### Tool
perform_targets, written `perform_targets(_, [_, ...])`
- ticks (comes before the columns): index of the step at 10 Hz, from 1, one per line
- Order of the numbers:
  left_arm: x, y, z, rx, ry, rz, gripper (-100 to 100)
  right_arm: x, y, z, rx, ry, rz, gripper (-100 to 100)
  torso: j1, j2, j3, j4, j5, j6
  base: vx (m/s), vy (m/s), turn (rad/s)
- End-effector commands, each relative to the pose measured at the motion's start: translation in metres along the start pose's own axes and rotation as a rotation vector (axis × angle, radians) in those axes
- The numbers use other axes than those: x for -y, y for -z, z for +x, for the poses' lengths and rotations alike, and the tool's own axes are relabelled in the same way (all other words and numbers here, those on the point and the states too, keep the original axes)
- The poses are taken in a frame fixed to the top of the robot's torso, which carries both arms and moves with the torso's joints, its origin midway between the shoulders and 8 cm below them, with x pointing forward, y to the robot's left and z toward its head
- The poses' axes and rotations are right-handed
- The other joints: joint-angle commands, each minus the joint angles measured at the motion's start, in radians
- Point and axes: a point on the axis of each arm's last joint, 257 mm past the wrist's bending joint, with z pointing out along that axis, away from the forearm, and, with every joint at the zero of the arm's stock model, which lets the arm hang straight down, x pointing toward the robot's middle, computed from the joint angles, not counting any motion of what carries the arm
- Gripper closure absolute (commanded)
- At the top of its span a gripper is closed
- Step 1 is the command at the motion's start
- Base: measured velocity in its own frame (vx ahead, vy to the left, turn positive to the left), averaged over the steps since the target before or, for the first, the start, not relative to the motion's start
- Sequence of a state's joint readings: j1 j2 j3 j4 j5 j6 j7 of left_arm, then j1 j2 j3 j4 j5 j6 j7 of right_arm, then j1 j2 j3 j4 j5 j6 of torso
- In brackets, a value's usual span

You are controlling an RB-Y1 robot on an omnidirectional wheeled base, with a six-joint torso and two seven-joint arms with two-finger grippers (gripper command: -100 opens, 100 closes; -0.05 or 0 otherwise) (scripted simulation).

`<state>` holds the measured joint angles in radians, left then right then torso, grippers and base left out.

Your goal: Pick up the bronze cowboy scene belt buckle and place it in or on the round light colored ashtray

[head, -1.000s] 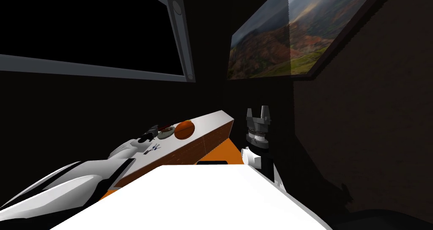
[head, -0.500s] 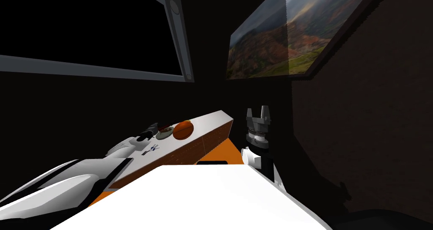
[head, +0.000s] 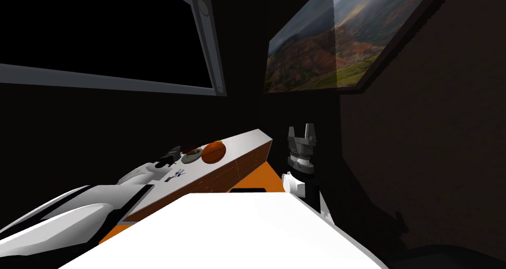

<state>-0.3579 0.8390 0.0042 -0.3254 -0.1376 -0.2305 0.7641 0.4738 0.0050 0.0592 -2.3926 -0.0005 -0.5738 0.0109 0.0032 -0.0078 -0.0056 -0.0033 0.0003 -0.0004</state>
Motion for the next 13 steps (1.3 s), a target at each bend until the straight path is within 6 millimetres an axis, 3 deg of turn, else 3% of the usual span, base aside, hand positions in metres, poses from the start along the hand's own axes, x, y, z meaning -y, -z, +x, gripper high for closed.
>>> perform_targets(1, [0.002,0.001,-0.008,0.004,0.008,-0.002,-100,0.000,0.000,0.000,0.000,0.000,0.000,0,0.000,0.000,0.000,0.000,0.000,0.000,0.005,-0.048,-0.014])
perform_targets(2, [0.008,-0.001,-0.003,-0.005,0.007,0.011,-100,0.000,0.000,0.000,0.000,0.000,0.000,0,-0.001,0.000,0.000,0.000,0.000,0.000,0.003,-0.020,0.008])
perform_targets(3, [0.002,0.001,-0.008,0.004,0.008,-0.002,-100,0.000,0.000,0.000,0.000,0.000,0.000,0,0.000,0.000,0.000,0.000,0.000,0.000,0.000,0.000,0.000])
perform_targets(4, [0.007,0.003,-0.025,0.014,0.006,-0.004,-100,0.000,0.000,0.000,0.000,0.000,0.000,0,0.002,0.000,0.000,0.000,0.000,0.000,0.003,-0.030,-0.039])
perform_targets(8, [0.006,0.003,-0.025,0.015,0.012,-0.005,-100,0.000,0.000,0.000,0.000,0.000,0.000,0,0.001,0.000,0.000,0.000,0.000,0.000,0.004,-0.014,-0.002])
perform_targets(9, [0.006,0.003,-0.025,0.014,0.012,-0.004,0,0.000,0.000,0.000,0.000,0.000,0.000,0,0.002,0.000,0.000,0.000,0.000,0.000,0.000,0.000,0.000])
perform_targets(13, [0.006,0.003,-0.025,0.014,0.012,-0.004,0,0.000,0.000,0.000,0.000,0.000,0.000,0,0.002,0.000,0.000,0.000,0.001,0.000,0.000,0.000,0.000])
